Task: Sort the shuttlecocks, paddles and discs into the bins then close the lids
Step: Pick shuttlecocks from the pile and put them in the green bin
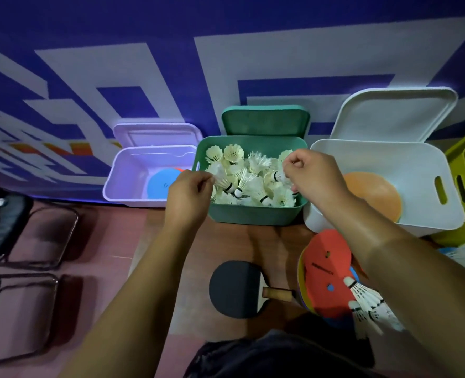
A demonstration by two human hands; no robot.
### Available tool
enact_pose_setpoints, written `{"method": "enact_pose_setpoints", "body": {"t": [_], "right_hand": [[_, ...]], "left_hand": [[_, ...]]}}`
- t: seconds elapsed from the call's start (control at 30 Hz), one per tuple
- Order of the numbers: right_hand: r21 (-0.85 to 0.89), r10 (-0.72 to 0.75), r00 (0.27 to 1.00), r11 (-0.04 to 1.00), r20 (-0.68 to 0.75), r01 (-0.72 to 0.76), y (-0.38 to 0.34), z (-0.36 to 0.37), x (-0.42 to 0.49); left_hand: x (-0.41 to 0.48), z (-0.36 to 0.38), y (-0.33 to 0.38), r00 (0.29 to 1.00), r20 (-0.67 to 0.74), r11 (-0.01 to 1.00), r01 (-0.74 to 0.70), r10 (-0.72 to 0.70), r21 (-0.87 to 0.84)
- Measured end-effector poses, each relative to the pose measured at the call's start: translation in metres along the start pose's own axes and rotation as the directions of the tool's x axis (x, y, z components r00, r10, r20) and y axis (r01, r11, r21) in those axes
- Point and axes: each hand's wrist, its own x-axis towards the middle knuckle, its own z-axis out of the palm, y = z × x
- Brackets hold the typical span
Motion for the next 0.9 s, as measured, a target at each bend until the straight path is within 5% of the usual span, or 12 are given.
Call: {"method": "enact_pose_setpoints", "body": {"t": [0.33,0.5,0.9], "right_hand": [[-0.106,0.020,0.997,0.994,-0.072,-0.027,0.001,0.017,0.031],[-0.202,-0.006,0.994,0.979,-0.105,-0.016,0.001,0.024,0.048],[-0.019,0.145,0.989,0.989,-0.007,-0.145,0.016,0.029,0.019]], "left_hand": [[0.041,0.024,-0.033,0.976,0.110,0.981,0.191,-0.187,-0.032],[0.044,0.034,-0.039,0.968,0.218,0.987,0.142,-0.124,-0.070],[0.020,0.051,-0.023,0.965,0.262,0.977,0.053,0.003,-0.207]]}}
